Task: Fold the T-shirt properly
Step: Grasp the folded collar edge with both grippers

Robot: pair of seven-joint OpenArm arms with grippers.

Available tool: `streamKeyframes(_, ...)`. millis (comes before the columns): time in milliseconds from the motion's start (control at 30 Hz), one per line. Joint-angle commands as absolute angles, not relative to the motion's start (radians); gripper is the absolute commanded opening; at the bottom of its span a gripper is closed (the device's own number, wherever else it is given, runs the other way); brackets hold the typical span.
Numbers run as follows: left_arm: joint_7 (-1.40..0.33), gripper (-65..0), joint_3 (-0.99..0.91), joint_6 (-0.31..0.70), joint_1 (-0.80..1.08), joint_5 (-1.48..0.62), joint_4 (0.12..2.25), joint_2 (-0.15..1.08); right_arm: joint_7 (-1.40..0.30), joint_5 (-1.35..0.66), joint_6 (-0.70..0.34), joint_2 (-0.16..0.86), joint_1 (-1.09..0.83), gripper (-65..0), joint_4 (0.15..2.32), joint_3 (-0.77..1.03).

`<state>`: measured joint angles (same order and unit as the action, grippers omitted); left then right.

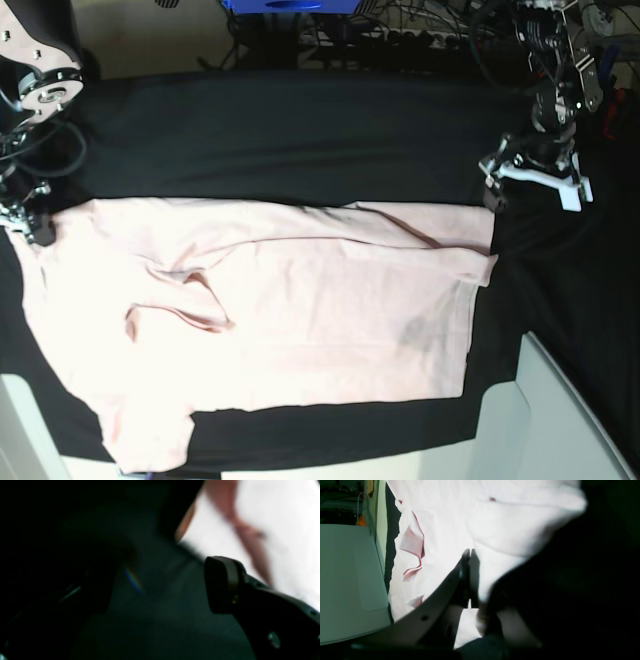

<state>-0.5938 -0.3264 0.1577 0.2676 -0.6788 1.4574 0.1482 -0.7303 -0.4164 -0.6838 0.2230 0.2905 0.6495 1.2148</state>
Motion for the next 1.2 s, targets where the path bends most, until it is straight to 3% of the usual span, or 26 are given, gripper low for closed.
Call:
streamKeyframes(0,-0.579,-9.9,-0.332,0.160,0.252,-0.688,1.446,0.159,-0.722,-0.435,-0.698,0.242,0.308,-65.0,0.662,1.211)
streamKeyframes(333,-0.579,-10.2,-0.329,0.160,0.124,-0.690,1.290,0.127,-0.757,-0.435,-0.698,0.242,0.306,-65.0,0.662,1.211)
streamKeyframes(1033,-0.578,-11.3,-0.265,0.156,0.061,-0.688,1.237,0.077,-0.757,-0.435,-0.698,0.242,0.306,-65.0,0.662,1.211)
streamKeyframes(1100,-0.578,-17.6,-0.269,0.154,0.047,-0.688,1.193,0.077,-0.757,-0.435,-0.698,0.242,0.306,-65.0,0.662,1.211)
streamKeyframes(1167,-0.578,-30.1,-0.271,0.154,0.041,-0.688,1.152,0.079,-0.757,-0.435,-0.698,0.242,0.306,-65.0,0.662,1.211)
